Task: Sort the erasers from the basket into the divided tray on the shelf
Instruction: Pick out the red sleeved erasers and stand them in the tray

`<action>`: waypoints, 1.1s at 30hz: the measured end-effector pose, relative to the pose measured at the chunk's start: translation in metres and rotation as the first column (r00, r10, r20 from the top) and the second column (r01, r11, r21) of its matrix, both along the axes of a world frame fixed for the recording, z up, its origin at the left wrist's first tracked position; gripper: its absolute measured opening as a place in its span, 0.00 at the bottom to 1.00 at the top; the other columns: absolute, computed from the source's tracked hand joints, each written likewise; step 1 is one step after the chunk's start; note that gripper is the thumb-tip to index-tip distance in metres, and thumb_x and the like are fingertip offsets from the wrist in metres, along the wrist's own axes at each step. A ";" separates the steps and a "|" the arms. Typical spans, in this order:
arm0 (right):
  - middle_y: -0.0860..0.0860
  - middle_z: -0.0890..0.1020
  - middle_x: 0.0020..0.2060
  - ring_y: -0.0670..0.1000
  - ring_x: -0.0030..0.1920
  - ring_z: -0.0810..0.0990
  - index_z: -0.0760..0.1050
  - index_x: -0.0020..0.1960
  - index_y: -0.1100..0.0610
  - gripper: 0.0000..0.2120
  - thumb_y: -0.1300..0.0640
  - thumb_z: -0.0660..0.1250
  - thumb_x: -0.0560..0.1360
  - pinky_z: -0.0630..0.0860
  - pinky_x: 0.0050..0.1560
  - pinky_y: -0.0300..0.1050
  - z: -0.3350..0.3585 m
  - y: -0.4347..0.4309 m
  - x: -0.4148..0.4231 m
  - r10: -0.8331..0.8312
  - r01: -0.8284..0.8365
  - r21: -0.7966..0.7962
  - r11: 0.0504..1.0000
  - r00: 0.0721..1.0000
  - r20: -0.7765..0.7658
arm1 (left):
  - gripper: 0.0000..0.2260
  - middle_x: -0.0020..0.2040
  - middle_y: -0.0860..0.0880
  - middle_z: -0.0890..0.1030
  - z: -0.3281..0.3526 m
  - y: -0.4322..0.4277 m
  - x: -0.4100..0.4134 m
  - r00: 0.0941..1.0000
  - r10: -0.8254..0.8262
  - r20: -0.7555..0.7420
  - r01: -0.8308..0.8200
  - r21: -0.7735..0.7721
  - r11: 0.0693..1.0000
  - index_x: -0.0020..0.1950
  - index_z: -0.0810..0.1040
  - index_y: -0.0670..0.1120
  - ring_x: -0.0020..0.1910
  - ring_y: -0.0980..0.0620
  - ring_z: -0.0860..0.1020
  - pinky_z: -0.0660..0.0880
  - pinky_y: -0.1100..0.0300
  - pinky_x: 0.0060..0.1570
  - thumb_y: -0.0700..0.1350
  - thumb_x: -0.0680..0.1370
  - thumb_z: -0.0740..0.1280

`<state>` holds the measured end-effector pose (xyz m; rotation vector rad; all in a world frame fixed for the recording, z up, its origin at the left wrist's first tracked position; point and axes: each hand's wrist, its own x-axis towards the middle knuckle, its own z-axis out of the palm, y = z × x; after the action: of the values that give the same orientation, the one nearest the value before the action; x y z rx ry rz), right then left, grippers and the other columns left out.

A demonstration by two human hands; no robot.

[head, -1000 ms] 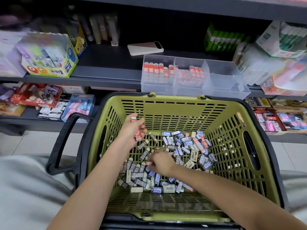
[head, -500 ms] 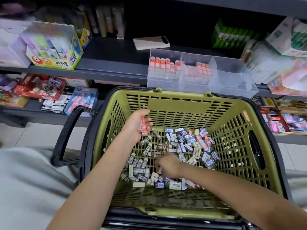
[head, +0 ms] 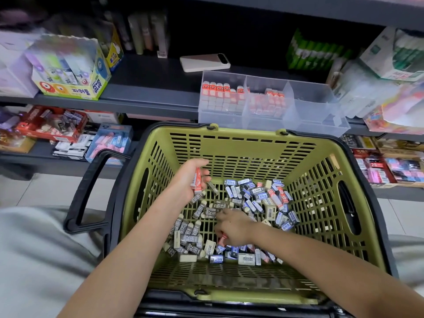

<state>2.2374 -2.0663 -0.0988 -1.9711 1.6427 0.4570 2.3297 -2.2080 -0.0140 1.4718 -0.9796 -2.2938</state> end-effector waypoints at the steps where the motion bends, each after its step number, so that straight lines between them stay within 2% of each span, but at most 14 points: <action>1: 0.52 0.76 0.52 0.54 0.56 0.69 0.77 0.52 0.55 0.09 0.53 0.66 0.74 0.69 0.53 0.47 -0.001 0.000 0.001 0.032 -0.032 -0.008 0.999 0.999 -0.007 | 0.07 0.38 0.47 0.76 -0.001 0.001 0.000 1.000 -0.012 0.007 0.012 -0.009 1.000 0.53 0.75 0.43 0.27 0.55 0.74 0.67 0.66 0.21 0.40 0.76 0.67; 5: 0.54 0.81 0.47 0.54 0.52 0.72 0.77 0.53 0.59 0.14 0.50 0.67 0.74 0.68 0.42 0.44 -0.005 0.002 0.004 0.046 -0.046 0.030 0.999 0.998 -0.030 | 0.05 0.36 0.48 0.76 -0.008 0.005 -0.001 0.996 -0.088 0.010 0.089 -0.058 0.994 0.52 0.75 0.43 0.27 0.54 0.75 0.68 0.65 0.24 0.38 0.77 0.65; 9: 0.50 0.83 0.45 0.48 0.48 0.80 0.80 0.48 0.56 0.12 0.48 0.66 0.75 0.75 0.45 0.41 0.006 0.009 -0.005 -0.369 0.358 0.091 0.929 0.914 0.170 | 0.07 0.32 0.50 0.74 -0.020 0.011 -0.003 0.991 -0.134 0.010 0.134 -0.060 0.989 0.52 0.74 0.42 0.27 0.55 0.73 0.69 0.65 0.24 0.39 0.75 0.68; 10: 0.46 0.82 0.40 0.44 0.41 0.80 0.79 0.44 0.54 0.10 0.48 0.66 0.76 0.74 0.42 0.38 0.013 0.010 -0.010 -0.534 0.531 0.099 0.842 0.793 0.292 | 0.09 0.31 0.51 0.74 -0.024 0.013 -0.003 0.990 -0.138 0.008 0.138 -0.057 0.989 0.52 0.74 0.42 0.26 0.56 0.72 0.69 0.66 0.25 0.41 0.74 0.70; 12: 0.44 0.79 0.30 0.39 0.27 0.74 0.76 0.38 0.53 0.09 0.53 0.67 0.76 0.70 0.33 0.35 0.030 0.010 -0.020 -0.748 0.825 0.218 0.521 0.318 0.582 | 0.13 0.30 0.51 0.73 -0.029 0.019 -0.005 0.988 -0.154 0.028 0.156 -0.071 0.985 0.51 0.74 0.43 0.26 0.56 0.71 0.69 0.64 0.27 0.47 0.72 0.72; 14: 0.49 0.78 0.31 0.44 0.25 0.72 0.77 0.42 0.59 0.04 0.59 0.68 0.74 0.72 0.29 0.38 0.043 0.006 -0.024 -0.711 0.864 0.422 0.274 -0.114 0.694 | 0.18 0.33 0.50 0.75 -0.033 0.026 -0.008 0.974 -0.222 0.050 0.226 -0.084 0.971 0.51 0.75 0.44 0.29 0.54 0.72 0.71 0.61 0.33 0.55 0.69 0.72; 16: 0.53 0.81 0.35 0.48 0.30 0.77 0.79 0.47 0.62 0.04 0.62 0.69 0.73 0.78 0.36 0.42 0.052 0.002 -0.023 -0.667 0.819 0.504 0.274 -0.216 0.713 | 0.22 0.38 0.48 0.80 -0.036 0.034 -0.011 0.941 -0.338 0.011 0.338 -0.048 0.940 0.53 0.75 0.45 0.36 0.51 0.78 0.76 0.55 0.44 0.58 0.67 0.72; 20: 0.56 0.84 0.43 0.52 0.40 0.82 0.80 0.51 0.61 0.08 0.67 0.67 0.73 0.80 0.47 0.46 0.047 0.004 -0.036 -0.655 0.685 0.649 0.332 -0.327 0.681 | 0.24 0.49 0.44 0.82 -0.042 0.043 -0.015 0.957 -0.290 -0.022 0.290 0.001 0.957 0.58 0.76 0.44 0.43 0.47 0.81 0.77 0.54 0.43 0.50 0.65 0.73; 21: 0.57 0.83 0.45 0.51 0.40 0.82 0.79 0.52 0.61 0.08 0.66 0.67 0.74 0.80 0.48 0.47 0.040 0.007 -0.048 -0.687 0.779 0.578 0.241 -0.284 0.669 | 0.22 0.51 0.43 0.81 -0.044 0.043 -0.016 0.967 -0.255 -0.001 0.255 0.000 0.967 0.58 0.76 0.44 0.47 0.47 0.80 0.76 0.52 0.49 0.49 0.66 0.73; 22: 0.56 0.82 0.47 0.51 0.41 0.81 0.79 0.53 0.61 0.08 0.63 0.67 0.74 0.80 0.47 0.46 0.033 0.011 -0.064 -0.779 0.918 0.363 0.158 -0.110 0.618 | 0.20 0.51 0.43 0.79 -0.044 0.042 -0.016 0.972 -0.234 0.010 0.234 0.003 0.972 0.56 0.76 0.44 0.49 0.48 0.77 0.74 0.51 0.53 0.47 0.66 0.72; 24: 0.54 0.81 0.50 0.50 0.46 0.79 0.77 0.55 0.59 0.10 0.55 0.66 0.76 0.79 0.48 0.45 0.018 0.028 -0.095 -0.936 0.942 -0.200 0.269 0.305 0.176 | 0.19 0.48 0.44 0.77 -0.042 0.039 -0.015 0.974 -0.225 0.002 0.225 0.022 0.974 0.53 0.76 0.43 0.42 0.50 0.75 0.73 0.56 0.44 0.44 0.63 0.71; 25: 0.54 0.80 0.51 0.52 0.51 0.78 0.75 0.55 0.59 0.11 0.53 0.65 0.76 0.79 0.49 0.46 0.011 0.036 -0.106 -0.925 0.883 -0.295 0.364 0.380 -0.003 | 0.19 0.46 0.44 0.77 -0.042 0.036 -0.015 0.977 -0.214 -0.010 0.214 0.035 0.976 0.52 0.76 0.42 0.36 0.51 0.74 0.71 0.58 0.38 0.41 0.62 0.71; 28: 0.54 0.76 0.56 0.53 0.58 0.73 0.74 0.55 0.59 0.14 0.52 0.67 0.74 0.76 0.52 0.46 -0.007 0.043 -0.120 -0.893 0.858 -0.257 0.445 0.445 -0.061 | 0.19 0.38 0.43 0.77 -0.042 0.029 -0.014 0.987 -0.115 -0.111 0.130 0.145 0.981 0.52 0.76 0.39 0.27 0.52 0.75 0.74 0.62 0.26 0.34 0.62 0.70; 33: 0.54 0.76 0.56 0.52 0.48 0.78 0.72 0.59 0.59 0.18 0.54 0.70 0.72 0.74 0.40 0.41 -0.014 0.038 -0.117 -0.931 0.910 -0.235 0.341 0.362 0.051 | 0.22 0.38 0.44 0.78 -0.049 0.030 -0.014 0.979 -0.136 -0.150 0.159 0.152 0.975 0.54 0.76 0.40 0.27 0.52 0.74 0.73 0.63 0.22 0.39 0.62 0.74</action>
<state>2.1204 -2.0286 -0.1127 -0.7712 2.6213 -0.1262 2.3160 -2.1776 -0.0626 1.3148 -0.9085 -2.5998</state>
